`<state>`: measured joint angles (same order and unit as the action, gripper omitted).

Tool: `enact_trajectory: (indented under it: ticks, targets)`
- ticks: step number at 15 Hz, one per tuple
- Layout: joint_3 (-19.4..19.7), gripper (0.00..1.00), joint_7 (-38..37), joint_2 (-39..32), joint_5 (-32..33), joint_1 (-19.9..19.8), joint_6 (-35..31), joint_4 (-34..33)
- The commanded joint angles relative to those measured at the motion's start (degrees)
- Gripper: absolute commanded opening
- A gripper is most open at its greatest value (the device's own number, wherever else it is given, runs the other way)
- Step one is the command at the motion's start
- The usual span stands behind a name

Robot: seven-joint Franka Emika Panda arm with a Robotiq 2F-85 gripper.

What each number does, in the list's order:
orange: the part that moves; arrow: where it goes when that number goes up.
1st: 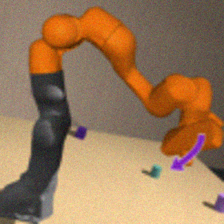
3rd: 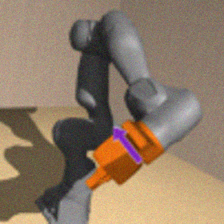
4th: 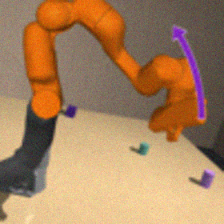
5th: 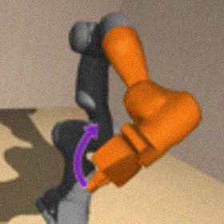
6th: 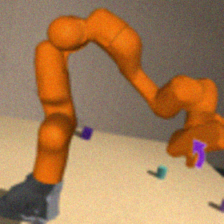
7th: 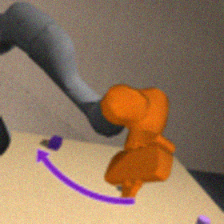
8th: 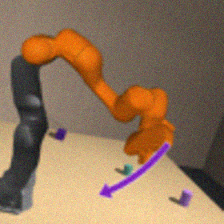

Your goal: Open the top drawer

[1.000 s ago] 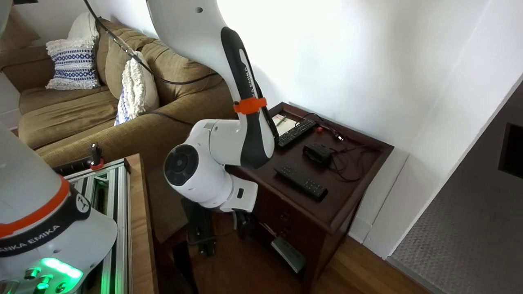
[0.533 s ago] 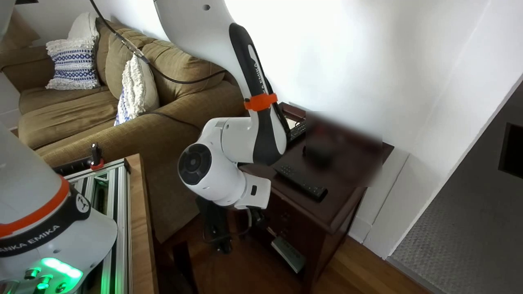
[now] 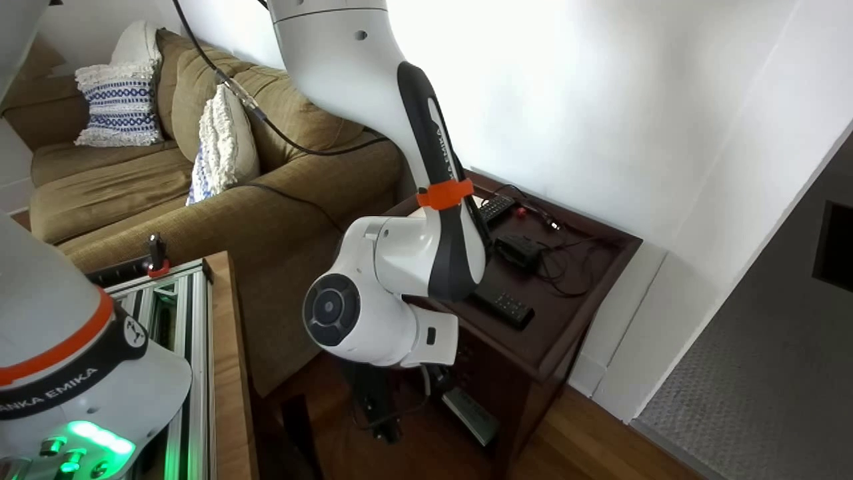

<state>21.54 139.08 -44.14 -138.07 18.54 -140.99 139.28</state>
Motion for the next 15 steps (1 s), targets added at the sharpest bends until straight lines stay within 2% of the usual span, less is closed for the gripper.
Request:
enact_trajectory:
  ticks: [1, 13, 14, 15]
  targets:
    - [-0.7, 1.00, 5.9, -2.6, 1.3, -3.4, 4.0, -1.9]
    - [-1.5, 1.00, 12.4, -7.6, 0.5, -5.2, 7.3, -7.3]
    - [-1.5, 0.96, 12.5, -7.8, 0.5, -5.2, 7.4, -7.6]
    - [-1.5, 0.74, 12.6, -8.0, 0.6, -5.3, 7.3, -7.9]
